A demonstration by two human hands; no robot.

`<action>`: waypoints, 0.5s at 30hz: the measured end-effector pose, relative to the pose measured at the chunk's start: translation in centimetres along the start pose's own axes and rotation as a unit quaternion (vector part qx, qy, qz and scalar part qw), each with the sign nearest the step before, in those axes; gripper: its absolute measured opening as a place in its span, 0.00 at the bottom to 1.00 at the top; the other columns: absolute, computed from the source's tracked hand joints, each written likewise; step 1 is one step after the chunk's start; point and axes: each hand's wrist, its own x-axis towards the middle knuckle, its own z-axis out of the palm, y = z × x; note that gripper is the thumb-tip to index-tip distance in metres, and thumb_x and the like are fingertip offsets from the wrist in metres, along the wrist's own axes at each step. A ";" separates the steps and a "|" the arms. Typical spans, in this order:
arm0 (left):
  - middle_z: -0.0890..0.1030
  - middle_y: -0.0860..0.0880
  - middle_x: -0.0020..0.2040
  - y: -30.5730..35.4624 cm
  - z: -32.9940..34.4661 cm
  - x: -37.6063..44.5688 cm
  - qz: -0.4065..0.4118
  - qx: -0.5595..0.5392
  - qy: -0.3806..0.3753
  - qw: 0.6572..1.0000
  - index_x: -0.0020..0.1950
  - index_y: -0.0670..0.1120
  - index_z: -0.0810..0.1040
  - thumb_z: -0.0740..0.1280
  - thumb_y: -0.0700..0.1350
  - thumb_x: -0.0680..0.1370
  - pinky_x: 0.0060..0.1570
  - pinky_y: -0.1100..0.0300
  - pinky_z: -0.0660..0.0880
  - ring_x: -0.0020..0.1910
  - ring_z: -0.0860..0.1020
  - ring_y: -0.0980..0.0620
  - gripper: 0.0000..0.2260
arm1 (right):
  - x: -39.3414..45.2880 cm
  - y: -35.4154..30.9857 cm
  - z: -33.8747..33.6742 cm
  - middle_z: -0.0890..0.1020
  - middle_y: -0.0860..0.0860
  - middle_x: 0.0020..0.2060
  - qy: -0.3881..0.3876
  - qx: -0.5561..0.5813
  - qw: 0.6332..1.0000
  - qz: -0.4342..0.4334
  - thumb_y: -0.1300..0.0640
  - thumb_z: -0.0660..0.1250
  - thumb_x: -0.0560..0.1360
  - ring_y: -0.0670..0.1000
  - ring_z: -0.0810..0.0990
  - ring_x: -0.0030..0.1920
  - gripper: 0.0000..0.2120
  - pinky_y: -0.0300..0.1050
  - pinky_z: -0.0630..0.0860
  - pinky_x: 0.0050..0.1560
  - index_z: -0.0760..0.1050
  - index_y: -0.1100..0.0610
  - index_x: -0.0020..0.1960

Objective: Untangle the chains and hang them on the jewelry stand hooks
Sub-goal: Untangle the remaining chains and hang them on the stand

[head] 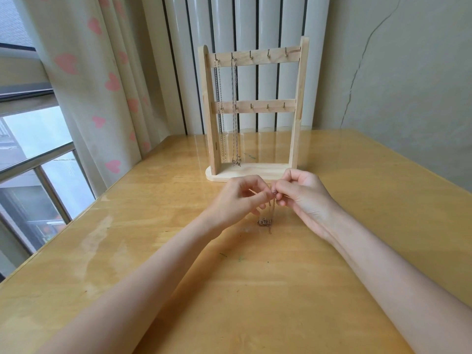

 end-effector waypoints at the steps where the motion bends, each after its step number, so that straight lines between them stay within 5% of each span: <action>1: 0.76 0.49 0.36 0.1 0.0 -0.1 -0.010 -0.025 0.002 1.000 0.38 0.45 0.75 0.64 0.38 0.76 0.35 0.66 0.75 0.33 0.75 0.59 0.07 | 0.0 -0.1 0.1 0.72 0.56 0.30 -0.002 -0.003 1.000 0.000 0.72 0.62 0.69 0.48 0.69 0.29 0.13 0.36 0.67 0.28 0.66 0.59 0.32; 8: 0.73 0.54 0.27 0.3 0.5 -0.1 -0.063 -0.139 0.028 0.988 0.35 0.44 0.71 0.59 0.37 0.76 0.33 0.64 0.72 0.29 0.70 0.56 0.10 | -0.1 -0.2 0.3 0.73 0.57 0.33 -0.044 0.038 0.998 0.005 0.74 0.62 0.71 0.49 0.69 0.29 0.13 0.36 0.67 0.27 0.66 0.57 0.37; 15: 0.73 0.52 0.33 -0.1 0.2 -0.1 -0.018 0.005 0.040 0.999 0.37 0.45 0.74 0.64 0.36 0.74 0.33 0.62 0.75 0.28 0.73 0.59 0.08 | -0.5 -0.1 0.1 0.74 0.52 0.32 -0.040 -0.111 0.993 -0.029 0.72 0.65 0.69 0.48 0.69 0.31 0.11 0.36 0.69 0.33 0.68 0.57 0.42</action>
